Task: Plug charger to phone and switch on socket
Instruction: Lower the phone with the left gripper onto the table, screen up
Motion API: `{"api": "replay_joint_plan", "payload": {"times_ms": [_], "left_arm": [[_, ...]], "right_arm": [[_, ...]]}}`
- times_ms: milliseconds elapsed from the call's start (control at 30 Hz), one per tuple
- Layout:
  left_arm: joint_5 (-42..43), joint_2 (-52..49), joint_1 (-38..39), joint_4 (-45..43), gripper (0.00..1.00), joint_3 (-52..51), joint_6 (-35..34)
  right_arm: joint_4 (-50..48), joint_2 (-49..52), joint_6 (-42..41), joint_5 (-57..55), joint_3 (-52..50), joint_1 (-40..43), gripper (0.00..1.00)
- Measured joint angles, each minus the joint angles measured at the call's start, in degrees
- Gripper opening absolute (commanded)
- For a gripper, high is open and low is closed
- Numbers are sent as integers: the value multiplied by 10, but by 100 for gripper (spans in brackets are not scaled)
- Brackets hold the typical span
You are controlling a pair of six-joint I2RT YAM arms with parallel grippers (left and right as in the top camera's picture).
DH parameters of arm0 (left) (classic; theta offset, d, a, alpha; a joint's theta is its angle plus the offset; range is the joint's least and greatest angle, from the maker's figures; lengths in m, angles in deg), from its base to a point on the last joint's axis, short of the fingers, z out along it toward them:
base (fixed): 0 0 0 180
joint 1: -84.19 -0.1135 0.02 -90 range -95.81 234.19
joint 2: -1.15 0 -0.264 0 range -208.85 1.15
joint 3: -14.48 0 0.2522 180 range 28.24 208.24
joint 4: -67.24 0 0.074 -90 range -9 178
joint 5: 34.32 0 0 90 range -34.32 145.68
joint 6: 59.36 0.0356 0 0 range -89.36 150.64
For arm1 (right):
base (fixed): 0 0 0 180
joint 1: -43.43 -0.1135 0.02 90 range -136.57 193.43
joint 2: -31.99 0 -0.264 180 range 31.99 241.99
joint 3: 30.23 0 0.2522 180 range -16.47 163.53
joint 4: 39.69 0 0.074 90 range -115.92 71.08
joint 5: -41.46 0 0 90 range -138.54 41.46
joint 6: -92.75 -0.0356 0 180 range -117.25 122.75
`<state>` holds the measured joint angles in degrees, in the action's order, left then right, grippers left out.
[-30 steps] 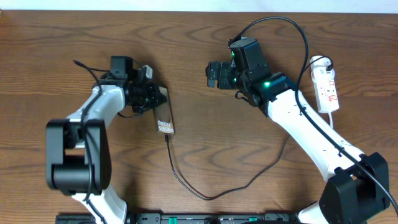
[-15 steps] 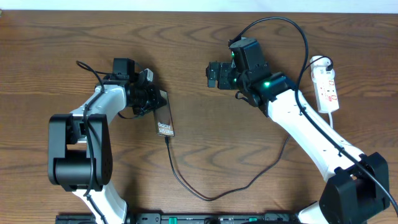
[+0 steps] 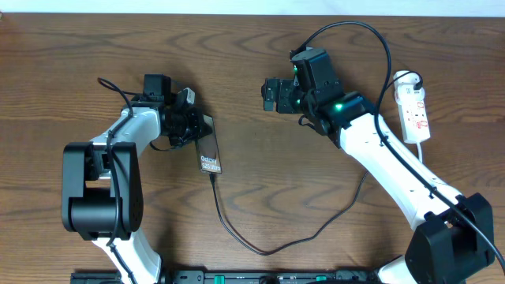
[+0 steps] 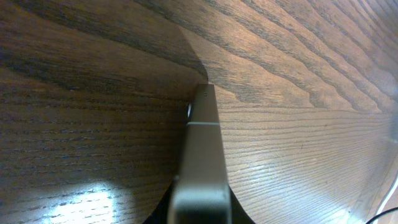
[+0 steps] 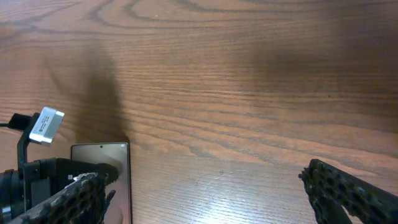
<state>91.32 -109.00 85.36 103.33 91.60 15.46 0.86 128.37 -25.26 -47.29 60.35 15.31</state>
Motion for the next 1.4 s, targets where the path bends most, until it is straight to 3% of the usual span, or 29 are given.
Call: {"api": "replay_joint_plan", "payload": {"times_ms": [400, 533, 933, 1300, 1400], "left_arm": [[0, -2, 0, 5, 17, 0, -2], [-2, -3, 0, 9, 37, 0, -5], [-5, -5, 0, 17, 38, 1, -7], [-87, 5, 0, 79, 41, 16, -9], [-106, 7, 1, 90, 47, 19, -9]], "right_arm": [[0, 0, 0, 0, 0, 0, 99], [0, 0, 0, 0, 0, 0, 99], [0, 0, 0, 0, 0, 0, 99], [0, 0, 0, 0, 0, 0, 99], [0, 0, 0, 0, 0, 0, 99]]}}
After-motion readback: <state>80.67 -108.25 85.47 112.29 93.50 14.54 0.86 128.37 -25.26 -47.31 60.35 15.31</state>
